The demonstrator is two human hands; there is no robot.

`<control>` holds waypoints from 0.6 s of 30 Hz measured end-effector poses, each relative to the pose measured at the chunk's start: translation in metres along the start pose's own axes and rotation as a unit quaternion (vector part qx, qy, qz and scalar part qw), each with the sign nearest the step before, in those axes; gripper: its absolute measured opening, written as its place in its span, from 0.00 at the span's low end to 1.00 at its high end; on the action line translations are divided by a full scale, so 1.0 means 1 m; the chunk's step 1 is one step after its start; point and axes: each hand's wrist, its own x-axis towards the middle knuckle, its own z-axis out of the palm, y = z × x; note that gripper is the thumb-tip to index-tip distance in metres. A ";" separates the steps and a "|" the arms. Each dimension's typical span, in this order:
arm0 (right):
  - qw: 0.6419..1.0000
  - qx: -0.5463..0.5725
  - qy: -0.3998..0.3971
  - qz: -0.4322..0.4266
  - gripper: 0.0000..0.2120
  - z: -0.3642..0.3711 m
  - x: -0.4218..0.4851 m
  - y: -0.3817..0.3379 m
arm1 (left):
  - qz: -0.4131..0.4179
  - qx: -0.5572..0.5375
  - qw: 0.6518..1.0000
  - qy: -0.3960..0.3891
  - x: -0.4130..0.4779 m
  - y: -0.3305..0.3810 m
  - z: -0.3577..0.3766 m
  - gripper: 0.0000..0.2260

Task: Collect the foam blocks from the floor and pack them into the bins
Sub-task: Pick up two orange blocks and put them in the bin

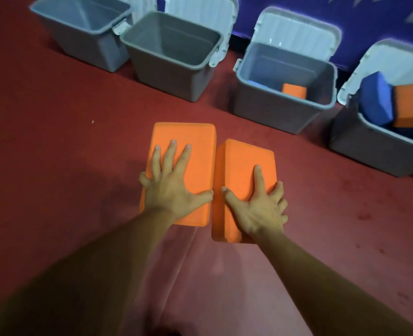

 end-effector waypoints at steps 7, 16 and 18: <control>0.996 0.051 0.055 0.045 0.51 -0.079 0.147 0.035 | 0.058 0.005 0.998 -0.013 0.127 0.124 0.025 0.55; 0.994 0.077 0.039 0.065 0.50 -0.165 0.350 0.079 | 0.049 -0.022 0.998 -0.023 0.306 0.266 0.091 0.53; 0.994 0.072 0.037 0.070 0.50 -0.193 0.384 0.085 | 0.052 -0.024 0.998 -0.028 0.339 0.297 0.090 0.52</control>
